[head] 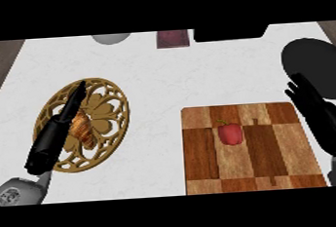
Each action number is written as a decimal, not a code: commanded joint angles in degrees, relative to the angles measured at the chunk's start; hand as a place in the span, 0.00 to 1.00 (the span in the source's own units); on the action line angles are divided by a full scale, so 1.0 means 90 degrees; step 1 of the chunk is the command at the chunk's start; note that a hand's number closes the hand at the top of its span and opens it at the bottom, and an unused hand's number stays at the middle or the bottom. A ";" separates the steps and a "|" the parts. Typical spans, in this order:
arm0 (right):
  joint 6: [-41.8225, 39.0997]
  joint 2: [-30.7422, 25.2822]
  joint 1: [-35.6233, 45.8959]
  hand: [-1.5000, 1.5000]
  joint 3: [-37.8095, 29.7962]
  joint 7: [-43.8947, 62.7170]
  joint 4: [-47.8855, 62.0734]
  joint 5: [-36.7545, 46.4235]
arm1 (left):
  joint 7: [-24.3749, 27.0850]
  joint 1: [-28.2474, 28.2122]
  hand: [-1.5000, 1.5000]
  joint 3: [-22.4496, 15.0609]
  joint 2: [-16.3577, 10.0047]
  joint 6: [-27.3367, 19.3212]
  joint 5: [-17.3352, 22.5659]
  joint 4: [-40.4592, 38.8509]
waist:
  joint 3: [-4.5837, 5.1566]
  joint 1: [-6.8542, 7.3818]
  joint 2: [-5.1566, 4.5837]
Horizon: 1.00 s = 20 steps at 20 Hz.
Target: Pick the bell pepper from the cutting board and place it in the pan
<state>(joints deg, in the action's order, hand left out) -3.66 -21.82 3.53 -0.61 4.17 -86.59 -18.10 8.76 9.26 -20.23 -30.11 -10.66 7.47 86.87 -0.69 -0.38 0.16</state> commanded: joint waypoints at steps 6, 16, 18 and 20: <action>-0.2592 -0.0700 0.1301 1.00 0.1716 -0.0613 0.0100 0.0669 | -0.0452 0.0441 0.50 0.0878 0.0514 -0.0416 0.0754 -0.0257 | 0.0071 0.0765 -0.0153; -0.0898 -0.2189 0.0336 0.00 0.0439 -0.4211 -0.0432 0.3183 | -0.1009 0.0128 0.50 0.1351 0.0507 -0.0554 0.1121 -0.0245 | 0.0072 -0.0033 0.0013; -0.1330 -0.2510 0.0345 0.00 0.0485 -0.3844 -0.0952 0.3174 | -0.1265 0.0065 0.50 0.1263 0.0469 -0.0656 0.0958 0.0037 | 0.0078 -0.0019 0.0025; -0.1862 -0.3000 0.0922 0.00 0.0222 -0.3214 -0.1045 0.3001 | -0.1451 0.0488 0.50 0.1325 0.0535 -0.0707 0.0947 -0.0185 | 0.0083 -0.0019 0.0010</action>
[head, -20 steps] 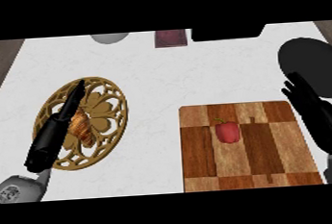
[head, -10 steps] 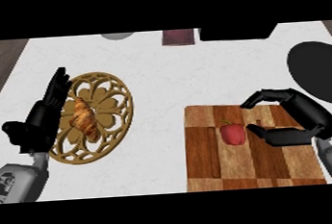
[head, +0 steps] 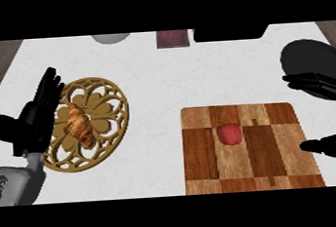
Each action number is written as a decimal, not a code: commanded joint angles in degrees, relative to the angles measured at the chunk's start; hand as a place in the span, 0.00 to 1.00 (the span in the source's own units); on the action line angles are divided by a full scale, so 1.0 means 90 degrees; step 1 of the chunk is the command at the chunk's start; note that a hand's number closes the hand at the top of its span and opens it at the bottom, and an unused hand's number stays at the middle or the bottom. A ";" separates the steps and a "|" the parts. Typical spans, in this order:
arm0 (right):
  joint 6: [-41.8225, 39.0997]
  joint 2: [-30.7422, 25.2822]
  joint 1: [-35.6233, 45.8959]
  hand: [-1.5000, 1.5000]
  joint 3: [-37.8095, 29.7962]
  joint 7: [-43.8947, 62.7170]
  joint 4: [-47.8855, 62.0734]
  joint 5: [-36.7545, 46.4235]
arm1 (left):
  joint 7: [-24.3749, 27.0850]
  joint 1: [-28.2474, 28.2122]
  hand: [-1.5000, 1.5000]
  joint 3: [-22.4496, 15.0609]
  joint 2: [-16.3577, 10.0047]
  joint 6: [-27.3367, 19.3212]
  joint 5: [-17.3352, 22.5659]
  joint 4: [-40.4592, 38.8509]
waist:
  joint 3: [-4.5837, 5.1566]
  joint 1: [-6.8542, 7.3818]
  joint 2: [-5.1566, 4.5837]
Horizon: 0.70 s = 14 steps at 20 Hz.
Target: Pick the bell pepper from the cutting board and place it in the pan
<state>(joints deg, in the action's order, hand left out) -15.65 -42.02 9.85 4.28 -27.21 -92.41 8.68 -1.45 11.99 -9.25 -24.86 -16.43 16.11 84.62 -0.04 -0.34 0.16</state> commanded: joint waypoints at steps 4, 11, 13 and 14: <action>-0.1103 -0.1354 0.0646 0.00 0.0061 0.1407 -0.1223 0.0529 | 0.0017 0.0115 0.50 0.0083 0.0108 -0.0029 -0.0090 -0.0218 | 0.0027 -0.0010 0.0007; -0.1567 -0.0513 0.1758 0.00 0.0571 0.3382 -0.2032 0.0659 | 0.0012 0.0248 0.50 0.0284 0.0192 0.0320 -0.0117 -0.0381 | 0.0012 0.0092 -0.0016; -0.1750 -0.0453 0.1782 0.00 0.0526 0.3734 -0.2345 0.0732 | 0.0084 0.0016 0.50 0.0310 0.0263 0.0318 -0.0169 -0.0205 | 0.0010 0.0069 -0.0007; -0.1760 -0.0279 0.1917 0.00 0.0539 0.3255 -0.1838 0.0949 | -0.0062 -0.0239 0.50 0.0453 0.0022 0.0492 -0.0130 0.0151 | 0.0006 0.0110 -0.0014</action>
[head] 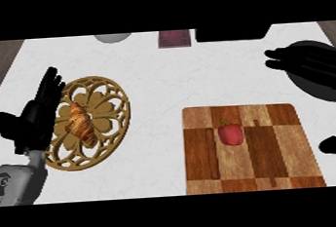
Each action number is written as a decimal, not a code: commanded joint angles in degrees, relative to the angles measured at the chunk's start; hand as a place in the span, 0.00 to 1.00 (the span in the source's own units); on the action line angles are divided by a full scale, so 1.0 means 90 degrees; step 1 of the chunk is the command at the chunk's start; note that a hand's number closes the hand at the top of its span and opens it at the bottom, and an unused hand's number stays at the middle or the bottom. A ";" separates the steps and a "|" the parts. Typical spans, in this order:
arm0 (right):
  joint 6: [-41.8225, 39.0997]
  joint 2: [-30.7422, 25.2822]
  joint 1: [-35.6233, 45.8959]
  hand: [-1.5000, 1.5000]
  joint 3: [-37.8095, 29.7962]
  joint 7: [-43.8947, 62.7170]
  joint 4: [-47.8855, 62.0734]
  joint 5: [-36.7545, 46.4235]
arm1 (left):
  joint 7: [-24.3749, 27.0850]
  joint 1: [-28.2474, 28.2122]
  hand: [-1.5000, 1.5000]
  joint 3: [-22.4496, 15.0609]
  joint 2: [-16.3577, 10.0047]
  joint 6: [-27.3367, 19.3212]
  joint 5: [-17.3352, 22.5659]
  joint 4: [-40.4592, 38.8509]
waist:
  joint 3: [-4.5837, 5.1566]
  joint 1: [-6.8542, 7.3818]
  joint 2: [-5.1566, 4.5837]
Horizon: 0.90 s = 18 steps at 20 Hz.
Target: Pick the bell pepper from the cutting board and place it in the pan
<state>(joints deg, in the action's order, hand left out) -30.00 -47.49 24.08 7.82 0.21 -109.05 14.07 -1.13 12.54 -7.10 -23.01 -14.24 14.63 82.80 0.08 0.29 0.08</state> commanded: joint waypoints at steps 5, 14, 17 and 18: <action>-0.0826 0.1066 0.0669 0.00 0.0479 0.1151 -0.0195 0.0036 | -0.0119 0.0018 0.50 0.0205 0.0198 0.0173 -0.0204 0.0026 | -0.0006 0.0000 -0.0004; -0.0940 0.2014 -0.0010 0.00 0.1514 0.1912 -0.0725 0.1069 | -0.0203 0.0153 0.50 0.0278 0.0431 0.0209 -0.0505 0.0022 | -0.0008 -0.0022 -0.0002; -0.1179 0.2238 0.0250 0.00 0.1371 0.2187 -0.0324 0.1137 | -0.0282 0.0369 0.50 0.0575 0.0318 0.0468 -0.0381 -0.0252 | -0.0007 -0.0024 -0.0011; -0.1166 0.1948 -0.0268 0.00 0.1132 0.1655 -0.0523 0.1249 | -0.0095 0.0244 0.50 0.0401 0.0652 0.0188 -0.0659 -0.0365 | -0.0009 -0.0049 -0.0010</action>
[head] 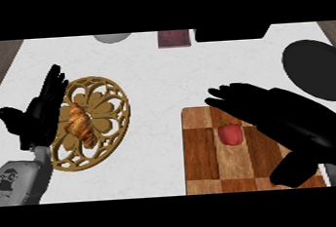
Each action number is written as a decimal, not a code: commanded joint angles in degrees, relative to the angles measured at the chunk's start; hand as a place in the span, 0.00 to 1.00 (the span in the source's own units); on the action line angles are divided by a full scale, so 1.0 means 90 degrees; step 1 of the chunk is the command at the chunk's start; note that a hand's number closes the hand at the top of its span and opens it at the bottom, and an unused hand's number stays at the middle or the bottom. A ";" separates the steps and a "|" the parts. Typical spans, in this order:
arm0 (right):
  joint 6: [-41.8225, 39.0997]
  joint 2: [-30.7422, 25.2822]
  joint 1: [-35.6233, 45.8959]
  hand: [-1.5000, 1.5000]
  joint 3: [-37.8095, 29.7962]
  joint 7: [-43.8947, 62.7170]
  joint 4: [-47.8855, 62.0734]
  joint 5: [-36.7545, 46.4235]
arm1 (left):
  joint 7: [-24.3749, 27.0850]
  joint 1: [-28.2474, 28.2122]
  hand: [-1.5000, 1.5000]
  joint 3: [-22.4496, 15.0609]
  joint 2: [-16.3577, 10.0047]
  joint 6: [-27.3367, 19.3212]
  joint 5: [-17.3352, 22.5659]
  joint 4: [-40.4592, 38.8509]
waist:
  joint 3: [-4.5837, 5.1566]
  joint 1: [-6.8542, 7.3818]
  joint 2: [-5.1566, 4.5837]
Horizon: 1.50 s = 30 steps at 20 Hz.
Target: Pick the bell pepper from the cutting board and place it in the pan
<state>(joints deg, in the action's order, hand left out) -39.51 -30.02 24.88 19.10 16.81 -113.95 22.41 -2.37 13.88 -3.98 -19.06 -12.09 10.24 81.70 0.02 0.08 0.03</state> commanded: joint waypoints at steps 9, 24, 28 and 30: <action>-0.0056 0.0517 -0.0259 0.00 0.0038 -0.0089 0.0681 0.1510 | 0.0183 -0.0046 0.50 0.0426 0.0168 0.0369 -0.0191 -0.0145 | -0.0001 0.0003 -0.0004; 0.0111 0.1209 0.0008 0.00 0.0575 -0.1262 0.2341 0.2901 | -0.0113 -0.0040 0.50 0.0592 0.0418 0.0561 -0.0523 0.0079 | -0.0002 0.0027 -0.0011; 0.0068 0.1117 -0.0144 0.00 0.0589 -0.1299 0.2241 0.3363 | -0.0315 -0.0215 0.50 0.0442 0.0649 0.0399 -0.0734 0.0500 | -0.0003 0.0018 -0.0002; -0.0012 0.1086 -0.0214 0.00 0.1014 -0.0955 0.2177 0.3733 | -0.0353 -0.0356 0.50 0.0516 0.0465 0.0599 -0.0608 0.0630 | -0.0002 0.0037 0.0001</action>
<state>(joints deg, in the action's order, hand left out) -39.84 -20.73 22.65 24.81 6.50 -95.91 50.99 -4.56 12.21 0.70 -14.50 -7.62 4.78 85.18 0.00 0.22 0.02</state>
